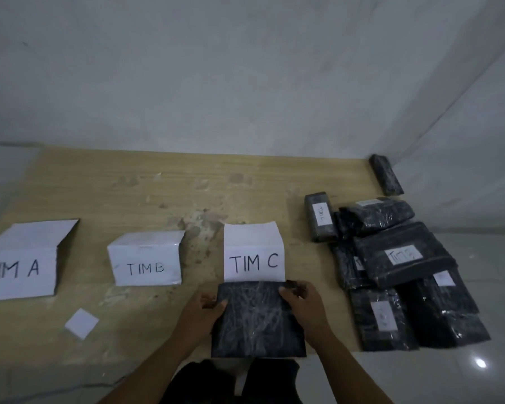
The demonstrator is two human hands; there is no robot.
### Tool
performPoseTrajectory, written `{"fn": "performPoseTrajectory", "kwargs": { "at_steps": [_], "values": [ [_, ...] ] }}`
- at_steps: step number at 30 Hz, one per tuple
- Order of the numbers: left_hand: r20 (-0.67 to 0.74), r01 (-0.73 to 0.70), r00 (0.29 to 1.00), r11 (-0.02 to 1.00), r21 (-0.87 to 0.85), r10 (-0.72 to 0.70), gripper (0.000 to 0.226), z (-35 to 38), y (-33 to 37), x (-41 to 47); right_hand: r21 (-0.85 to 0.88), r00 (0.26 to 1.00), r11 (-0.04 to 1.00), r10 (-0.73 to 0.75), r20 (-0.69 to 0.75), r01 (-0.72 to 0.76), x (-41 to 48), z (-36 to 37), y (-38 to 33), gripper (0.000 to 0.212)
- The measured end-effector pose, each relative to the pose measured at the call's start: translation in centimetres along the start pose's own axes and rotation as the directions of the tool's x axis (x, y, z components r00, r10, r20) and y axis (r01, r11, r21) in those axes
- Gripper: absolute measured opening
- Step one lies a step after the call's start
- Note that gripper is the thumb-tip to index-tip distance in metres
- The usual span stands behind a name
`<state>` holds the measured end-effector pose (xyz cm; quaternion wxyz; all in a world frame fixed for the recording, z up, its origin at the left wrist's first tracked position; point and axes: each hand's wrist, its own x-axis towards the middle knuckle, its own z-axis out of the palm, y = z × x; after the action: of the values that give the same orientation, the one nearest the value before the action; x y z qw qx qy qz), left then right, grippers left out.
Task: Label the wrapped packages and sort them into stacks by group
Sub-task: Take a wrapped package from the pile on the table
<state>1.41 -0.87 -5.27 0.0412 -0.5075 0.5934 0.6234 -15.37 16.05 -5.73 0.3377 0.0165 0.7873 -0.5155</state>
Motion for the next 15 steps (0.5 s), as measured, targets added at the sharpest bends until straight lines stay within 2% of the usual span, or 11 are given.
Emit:
{"fn": "performPoseTrajectory", "kwargs": {
  "at_steps": [4, 7, 9, 12, 15],
  "values": [
    [0.015, 0.006, 1.0, 0.984, 0.176, -0.009, 0.031, -0.4, -2.5, -0.6, -0.253, 0.994, 0.963, -0.106, -0.024, 0.096, -1.7, 1.3, 1.8, 0.019],
    [0.088, -0.02, 0.996, 0.954, 0.299, -0.006, 0.03, 0.5, -2.7, -0.9, -0.388, 0.99, 0.917, -0.129, -0.061, 0.095, -1.6, 1.1, 2.1, 0.023],
    [0.15, -0.049, 0.989, 0.93, 0.364, -0.006, 0.035, 1.3, -2.5, -1.0, -0.452, 0.984, 0.888, -0.147, -0.104, 0.085, -1.2, 0.6, 2.5, 0.03],
    [0.22, -0.087, 0.975, 0.919, 0.384, 0.001, 0.038, 2.5, -2.1, -1.1, -0.49, 0.979, 0.871, -0.132, -0.155, 0.04, -0.8, -0.4, 2.6, 0.03],
    [0.254, -0.112, 0.967, 0.914, 0.39, 0.01, 0.026, 3.9, -1.3, -1.1, -0.543, 0.961, 0.84, -0.152, -0.232, 0.002, -0.4, -1.1, 2.9, 0.031]
  ]
}}
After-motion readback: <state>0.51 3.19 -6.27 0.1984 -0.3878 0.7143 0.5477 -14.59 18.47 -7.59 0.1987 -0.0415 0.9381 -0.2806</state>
